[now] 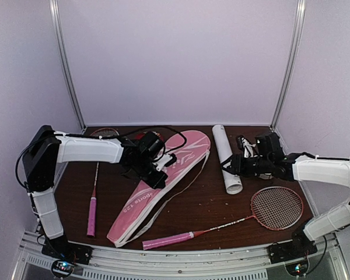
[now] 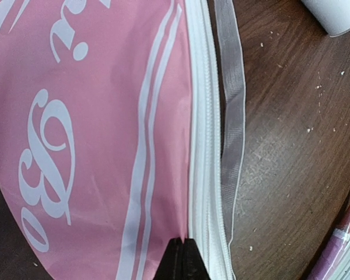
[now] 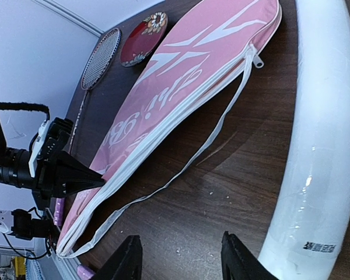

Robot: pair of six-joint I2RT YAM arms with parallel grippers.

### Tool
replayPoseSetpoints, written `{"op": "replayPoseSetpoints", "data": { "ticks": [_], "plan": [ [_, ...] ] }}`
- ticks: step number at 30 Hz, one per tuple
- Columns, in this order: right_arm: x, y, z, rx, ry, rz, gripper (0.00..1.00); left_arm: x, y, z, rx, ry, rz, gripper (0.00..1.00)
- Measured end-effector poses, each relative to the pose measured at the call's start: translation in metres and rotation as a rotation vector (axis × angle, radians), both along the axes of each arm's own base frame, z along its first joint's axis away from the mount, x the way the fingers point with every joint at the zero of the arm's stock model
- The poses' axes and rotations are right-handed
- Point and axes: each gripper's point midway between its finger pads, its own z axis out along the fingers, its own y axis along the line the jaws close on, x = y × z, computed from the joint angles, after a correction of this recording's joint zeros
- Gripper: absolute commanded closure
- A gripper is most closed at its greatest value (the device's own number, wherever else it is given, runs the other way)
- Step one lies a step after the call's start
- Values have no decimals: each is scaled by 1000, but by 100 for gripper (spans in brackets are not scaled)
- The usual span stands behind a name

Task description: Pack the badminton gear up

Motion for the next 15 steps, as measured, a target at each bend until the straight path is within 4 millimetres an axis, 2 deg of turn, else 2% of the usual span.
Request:
{"op": "replayPoseSetpoints", "data": {
  "ticks": [2, 7, 11, 15],
  "plan": [
    [-3, 9, -3, 7, 9, 17, 53, -1, 0, -2, -13, 6, 0, 100],
    [-13, 47, -19, 31, 54, 80, 53, -6, 2, -7, -39, 41, 5, 100],
    [-18, 84, -37, 69, 101, 118, 52, -4, 1, 0, -72, 44, 15, 100],
    [-20, 110, -51, 106, 142, 127, 52, 0, 0, 11, -104, 28, 16, 100]
  ]
}}
